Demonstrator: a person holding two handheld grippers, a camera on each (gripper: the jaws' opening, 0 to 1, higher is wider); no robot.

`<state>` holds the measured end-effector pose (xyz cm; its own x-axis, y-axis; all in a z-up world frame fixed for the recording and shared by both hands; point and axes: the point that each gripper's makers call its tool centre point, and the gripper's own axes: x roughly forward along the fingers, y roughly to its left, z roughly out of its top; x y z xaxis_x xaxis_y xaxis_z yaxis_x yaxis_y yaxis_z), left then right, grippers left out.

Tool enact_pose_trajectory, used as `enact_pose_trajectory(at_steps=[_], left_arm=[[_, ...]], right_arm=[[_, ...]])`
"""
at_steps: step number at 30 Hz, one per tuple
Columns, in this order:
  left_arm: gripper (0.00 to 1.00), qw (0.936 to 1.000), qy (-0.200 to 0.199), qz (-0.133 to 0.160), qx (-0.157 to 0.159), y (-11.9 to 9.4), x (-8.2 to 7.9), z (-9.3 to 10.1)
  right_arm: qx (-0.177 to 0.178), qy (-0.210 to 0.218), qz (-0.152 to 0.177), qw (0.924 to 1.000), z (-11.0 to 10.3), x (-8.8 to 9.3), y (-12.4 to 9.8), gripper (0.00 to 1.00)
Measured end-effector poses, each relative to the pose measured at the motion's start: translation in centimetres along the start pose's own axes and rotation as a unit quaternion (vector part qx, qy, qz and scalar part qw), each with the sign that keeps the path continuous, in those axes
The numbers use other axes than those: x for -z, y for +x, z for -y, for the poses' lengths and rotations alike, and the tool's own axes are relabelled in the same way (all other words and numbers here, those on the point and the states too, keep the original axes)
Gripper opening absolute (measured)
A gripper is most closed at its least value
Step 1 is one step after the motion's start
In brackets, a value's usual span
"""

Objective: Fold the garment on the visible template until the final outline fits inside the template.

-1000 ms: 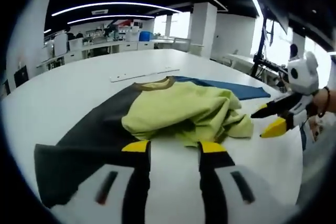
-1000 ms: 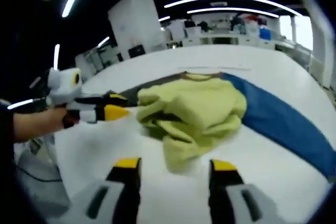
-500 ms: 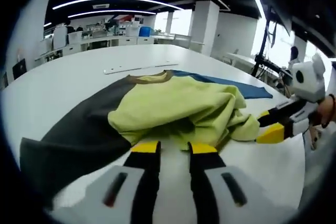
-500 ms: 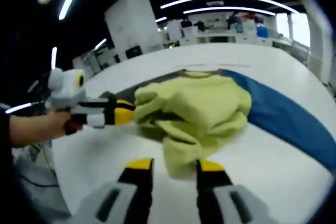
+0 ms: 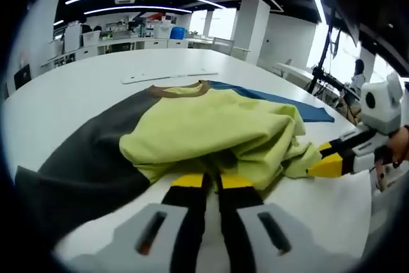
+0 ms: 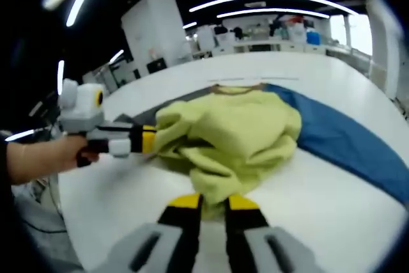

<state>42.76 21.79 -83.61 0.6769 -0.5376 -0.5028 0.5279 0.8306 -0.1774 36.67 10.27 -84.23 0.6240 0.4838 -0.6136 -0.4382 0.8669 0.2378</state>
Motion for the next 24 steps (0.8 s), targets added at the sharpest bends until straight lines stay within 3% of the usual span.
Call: enact_pose_trajectory(at_steps=[3,8,18,24], left_arm=[[0.00,0.9998,0.016,-0.010,-0.002,-0.4,-0.1,0.1],[0.00,0.9996,0.027,0.000,-0.004,-1.7,-0.8,0.4],[0.00,0.9994,0.001,0.032,-0.011,-5.1,-3.0,0.7],[0.00,0.9987,-0.024,0.039,-0.020,-6.5,-3.4,1.0]], right_arm=[[-0.004,-0.008,0.008,0.9999,0.1,-0.2,0.0,0.00],[-0.008,-0.017,0.017,0.9997,0.0,-0.7,-0.8,0.00],[-0.028,-0.082,0.016,0.9961,-0.2,-1.5,-4.5,0.00],[-0.033,-0.086,0.016,0.9956,-0.1,-1.5,-6.6,0.00]])
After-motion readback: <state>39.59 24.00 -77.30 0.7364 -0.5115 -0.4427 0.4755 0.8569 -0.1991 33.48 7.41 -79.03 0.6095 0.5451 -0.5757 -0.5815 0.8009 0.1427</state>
